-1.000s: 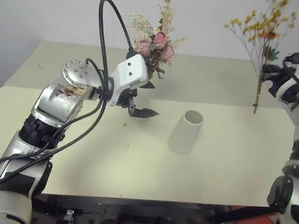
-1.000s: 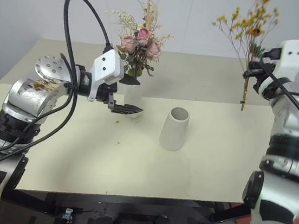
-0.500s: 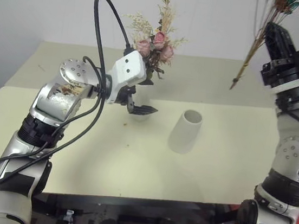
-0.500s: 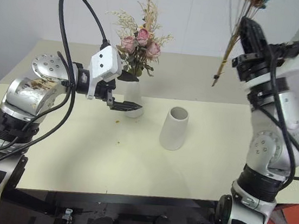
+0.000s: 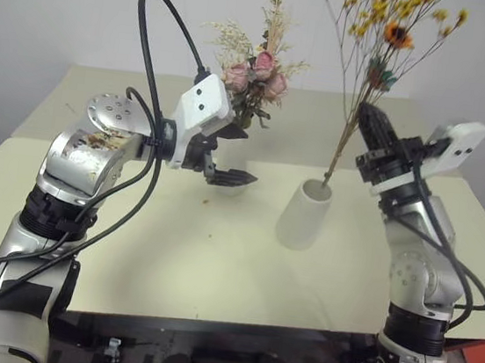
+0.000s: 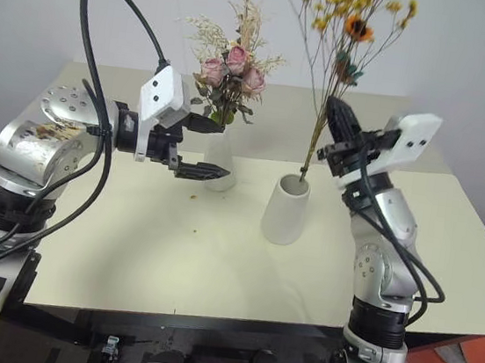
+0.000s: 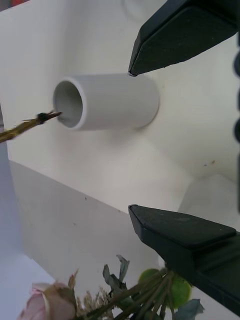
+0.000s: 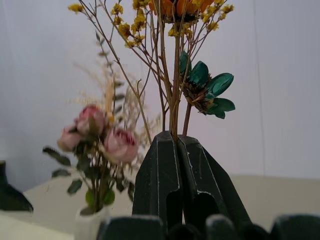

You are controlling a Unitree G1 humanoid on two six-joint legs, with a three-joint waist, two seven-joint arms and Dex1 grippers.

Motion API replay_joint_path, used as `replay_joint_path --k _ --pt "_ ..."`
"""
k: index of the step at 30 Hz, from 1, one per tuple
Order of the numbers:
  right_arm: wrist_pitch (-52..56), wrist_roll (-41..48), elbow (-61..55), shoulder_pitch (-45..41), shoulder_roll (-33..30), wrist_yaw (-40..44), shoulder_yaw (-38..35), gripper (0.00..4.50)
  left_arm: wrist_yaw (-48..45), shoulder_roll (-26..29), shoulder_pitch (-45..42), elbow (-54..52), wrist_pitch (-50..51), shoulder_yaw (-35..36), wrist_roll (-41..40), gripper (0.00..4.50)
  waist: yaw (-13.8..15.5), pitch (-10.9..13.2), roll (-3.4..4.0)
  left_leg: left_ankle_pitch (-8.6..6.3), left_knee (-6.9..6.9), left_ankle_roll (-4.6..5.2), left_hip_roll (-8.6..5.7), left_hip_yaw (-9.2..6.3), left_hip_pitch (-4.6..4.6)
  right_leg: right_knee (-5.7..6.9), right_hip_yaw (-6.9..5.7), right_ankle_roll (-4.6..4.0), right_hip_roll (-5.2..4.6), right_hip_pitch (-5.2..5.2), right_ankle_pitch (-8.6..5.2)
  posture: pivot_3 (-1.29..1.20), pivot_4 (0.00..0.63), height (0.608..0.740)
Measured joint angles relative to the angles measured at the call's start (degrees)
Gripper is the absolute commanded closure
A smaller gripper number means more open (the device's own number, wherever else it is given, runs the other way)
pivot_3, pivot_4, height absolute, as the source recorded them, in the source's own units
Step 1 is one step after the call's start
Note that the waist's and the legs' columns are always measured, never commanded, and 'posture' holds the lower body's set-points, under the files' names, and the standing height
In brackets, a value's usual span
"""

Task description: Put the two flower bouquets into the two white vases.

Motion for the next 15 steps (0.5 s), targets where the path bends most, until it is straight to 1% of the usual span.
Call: replay_joint_path --k 8,11,15 --pt "-1.8 0.4 -1.8 2.0 2.0 -0.3 1.4 4.48 -0.2 1.2 0.5 -0.7 1.9 0.1 -1.5 0.0 0.0 0.0 0.0 0.0 -0.01 0.0 0.05 -0.01 0.04 0.0 0.01 0.0 0.07 0.0 0.0 0.0 0.15 0.74" --pt "-3.4 -0.5 -2.1 4.0 2.8 -0.1 2.8 4.48 -0.2 1.5 3.3 -0.8 3.1 1.0 -3.0 0.0 0.0 0.0 0.0 0.0 -0.01 0.0 0.04 0.01 0.0 -0.01 0.03 0.0 0.06 -0.04 0.0 0.0 0.15 0.74" --pt "-5.8 -2.0 -2.0 5.8 3.6 0.1 4.5 4.48 0.0 3.0 7.0 -1.2 3.6 1.0 -3.1 0.0 0.0 0.0 0.0 0.0 -0.02 0.0 0.05 0.02 -0.02 0.01 0.04 0.0 0.06 -0.09 0.0 0.0 0.15 0.74"
